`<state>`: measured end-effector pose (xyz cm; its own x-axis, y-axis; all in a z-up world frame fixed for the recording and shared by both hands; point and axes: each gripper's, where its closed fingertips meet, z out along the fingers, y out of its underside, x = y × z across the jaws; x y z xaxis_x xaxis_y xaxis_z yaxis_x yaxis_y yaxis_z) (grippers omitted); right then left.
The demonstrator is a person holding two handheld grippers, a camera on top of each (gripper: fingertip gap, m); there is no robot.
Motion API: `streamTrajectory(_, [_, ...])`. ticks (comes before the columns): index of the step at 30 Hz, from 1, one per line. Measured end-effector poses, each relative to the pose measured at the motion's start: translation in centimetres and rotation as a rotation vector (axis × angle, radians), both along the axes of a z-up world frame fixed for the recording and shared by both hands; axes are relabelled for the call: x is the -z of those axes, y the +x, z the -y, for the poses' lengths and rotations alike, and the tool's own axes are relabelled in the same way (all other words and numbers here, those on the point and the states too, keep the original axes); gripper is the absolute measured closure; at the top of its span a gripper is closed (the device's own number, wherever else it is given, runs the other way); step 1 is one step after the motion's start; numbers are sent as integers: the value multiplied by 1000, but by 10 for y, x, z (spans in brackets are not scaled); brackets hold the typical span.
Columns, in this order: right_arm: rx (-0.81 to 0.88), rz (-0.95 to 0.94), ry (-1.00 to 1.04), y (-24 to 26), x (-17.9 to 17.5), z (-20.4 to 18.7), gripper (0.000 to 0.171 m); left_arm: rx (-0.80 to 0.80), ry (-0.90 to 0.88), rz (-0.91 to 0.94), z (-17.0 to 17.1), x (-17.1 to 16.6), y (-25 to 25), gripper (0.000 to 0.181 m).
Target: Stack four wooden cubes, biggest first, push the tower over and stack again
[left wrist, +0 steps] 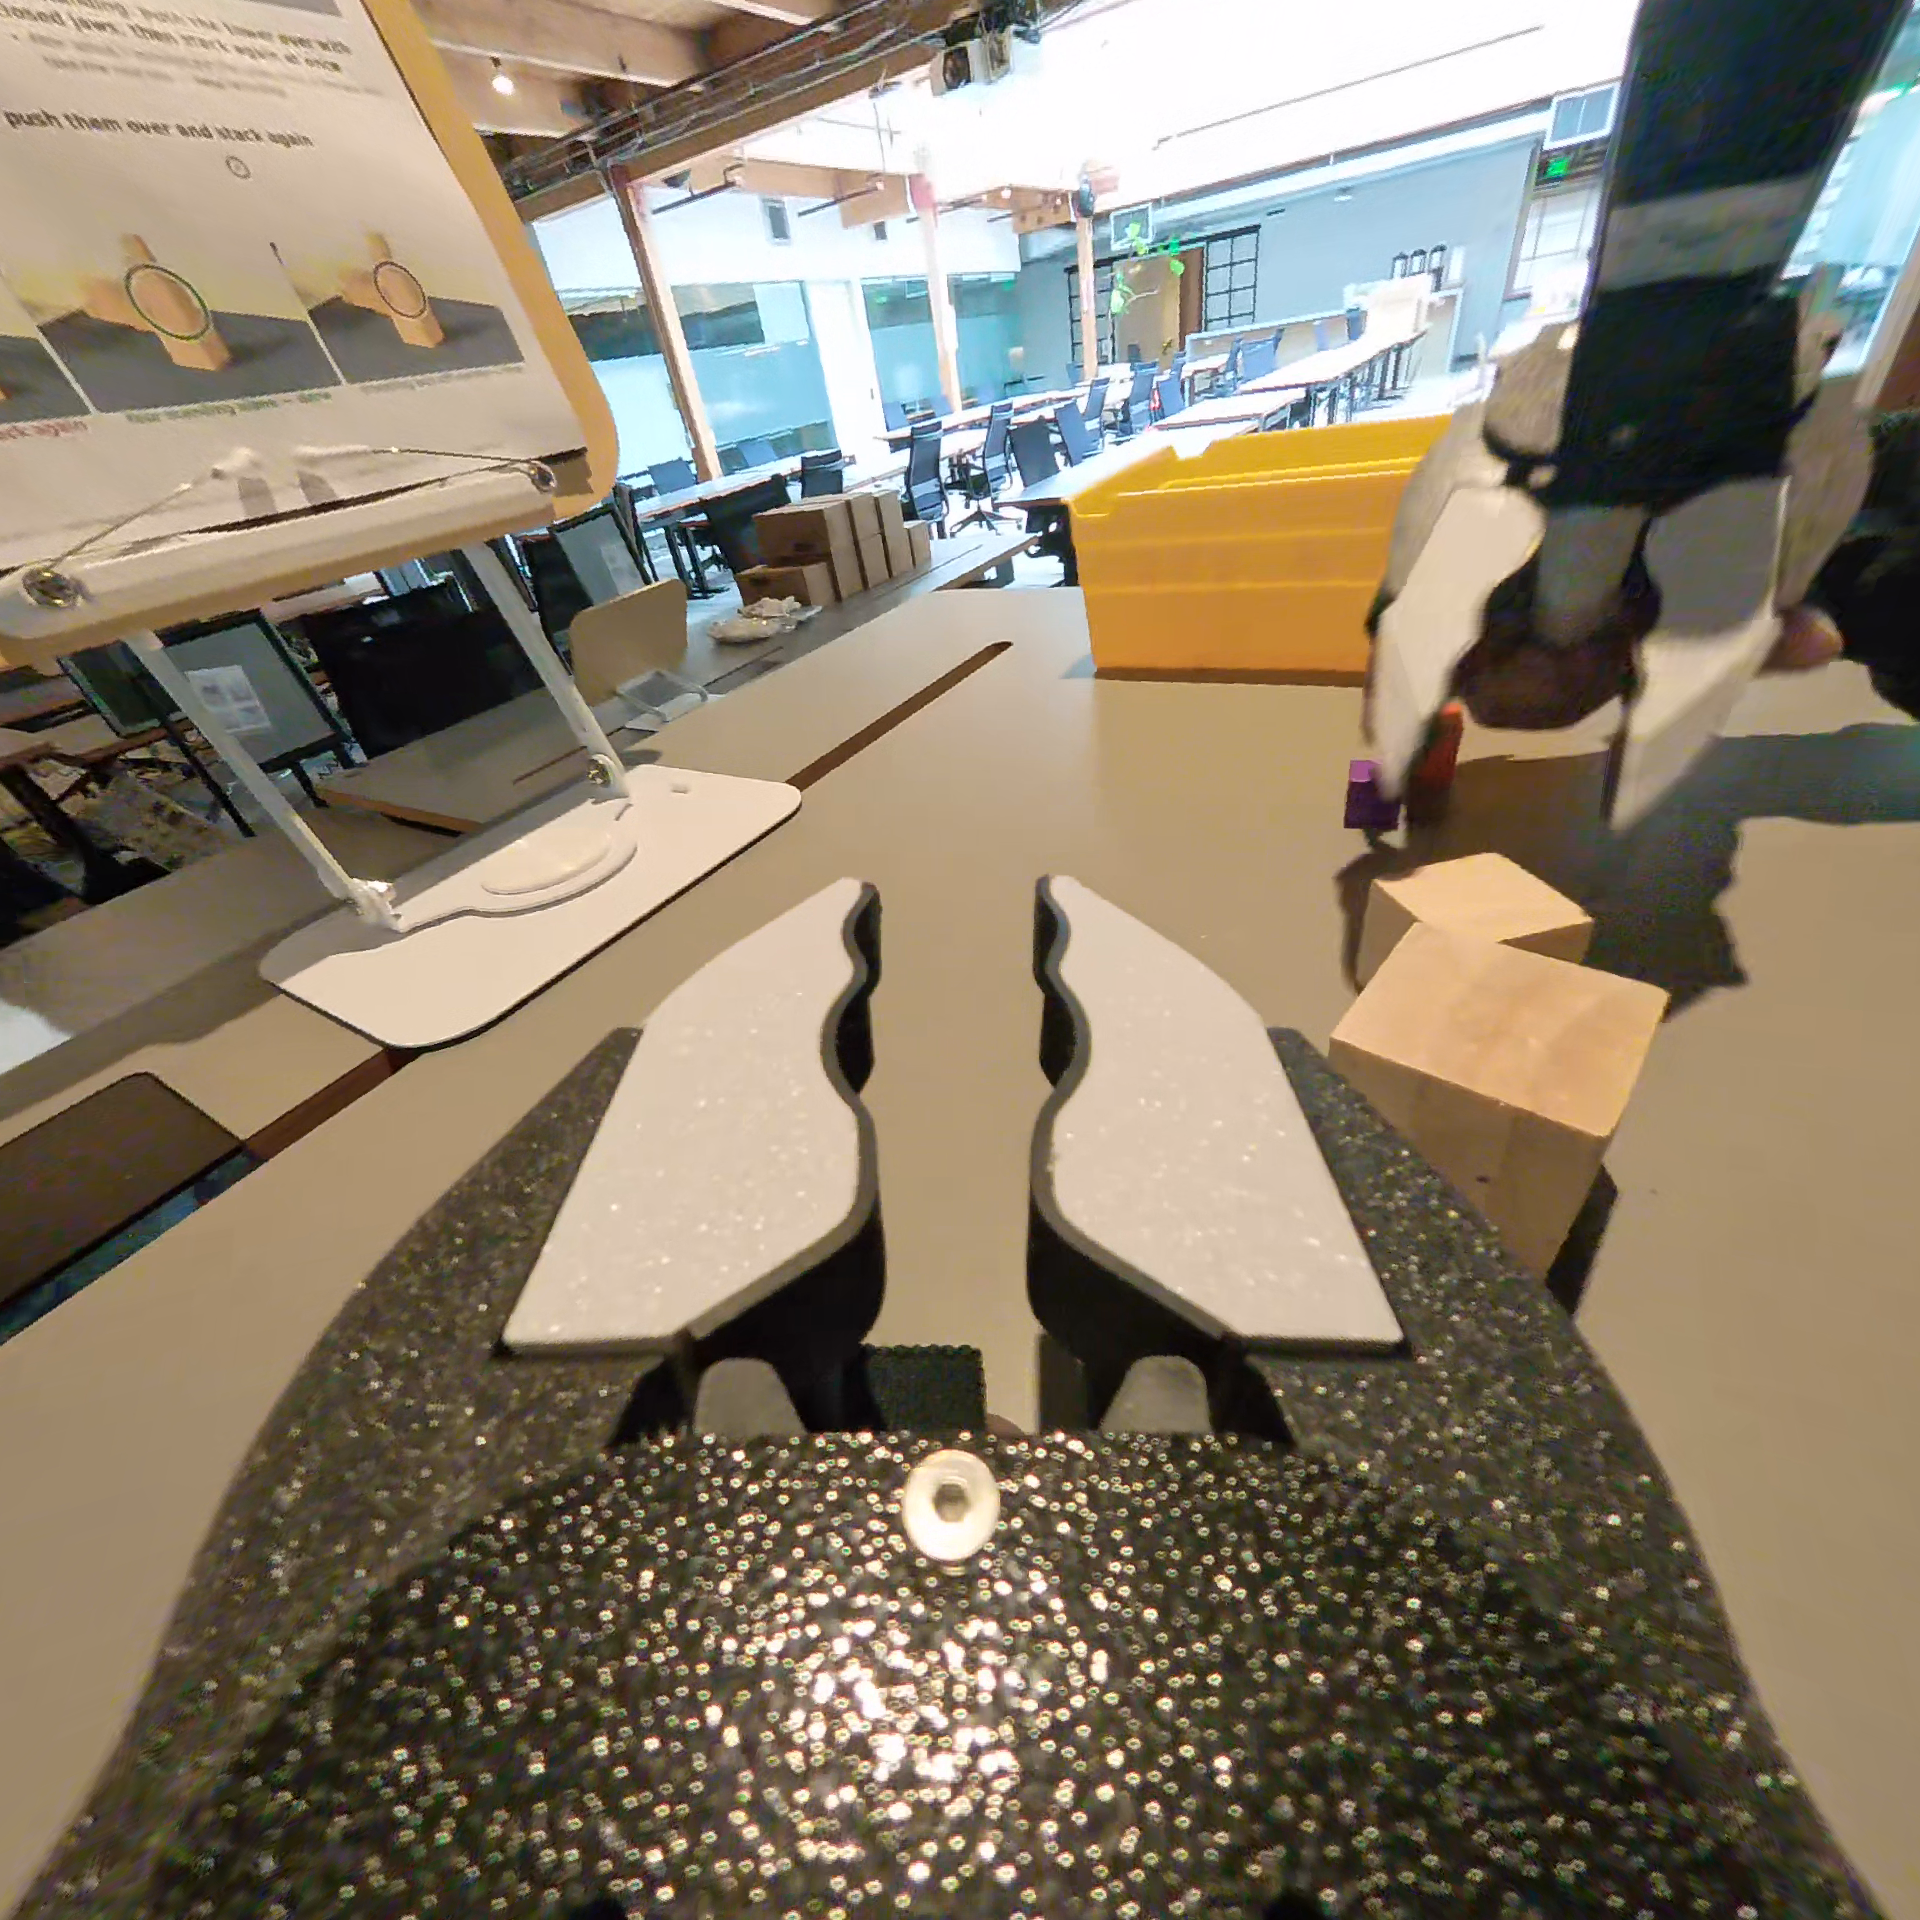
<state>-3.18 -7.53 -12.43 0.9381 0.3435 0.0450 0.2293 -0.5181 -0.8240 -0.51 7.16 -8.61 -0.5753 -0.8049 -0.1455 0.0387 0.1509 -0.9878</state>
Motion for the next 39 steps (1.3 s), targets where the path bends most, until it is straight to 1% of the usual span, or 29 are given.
streamTrajectory(1, [12,13,-41,0,12,-6,111,8,4,-2,1,0,0,154])
streamTrajectory(2, [10,22,-74,-2,22,-9,104,14,8,-4,2,1,-1,154])
streamTrajectory(3, [0,29,-90,-3,28,-11,101,20,14,-7,3,2,-1,154])
streamTrajectory(5, [-25,23,-92,-7,31,-12,98,34,26,-14,6,4,-1,154])
streamTrajectory(7, [-36,17,-97,-7,31,-13,101,38,38,-19,7,5,-1,154])
streamTrajectory(9, [-15,68,-107,-3,35,-16,111,41,44,-25,8,6,-1,154])
streamTrajectory(10, [7,95,-114,0,37,-18,112,41,45,-25,8,6,-1,154])
streamTrajectory(15, [135,145,-154,14,36,-25,112,41,40,-25,8,6,-1,155])
streamTrajectory(21, [324,90,-169,33,37,-29,112,47,45,-42,9,8,0,155])
streamTrajectory(22, [324,93,-173,33,37,-26,112,46,45,-45,8,8,1,156])
streamTrajectory(23, [310,101,-170,33,36,-24,107,46,45,-47,9,9,1,156])
streamTrajectory(24, [303,108,-156,33,34,-21,99,44,46,-47,8,9,1,156])
streamTrajectory(26, [281,84,-122,32,30,-19,94,39,43,-47,8,8,1,156])
streamTrajectory(28, [257,33,-95,31,27,-18,94,34,42,-48,7,8,2,156])
streamTrajectory(31, [211,12,-88,26,29,-19,100,28,44,-46,7,8,2,156])
streamTrajectory(34, [224,68,-103,29,34,-21,115,19,48,-37,6,8,2,156])
streamTrajectory(36, [233,69,-118,28,34,-20,116,13,55,-27,6,7,2,156])
streamTrajectory(39, [302,68,-119,27,34,-20,116,0,72,-11,7,7,1,158])
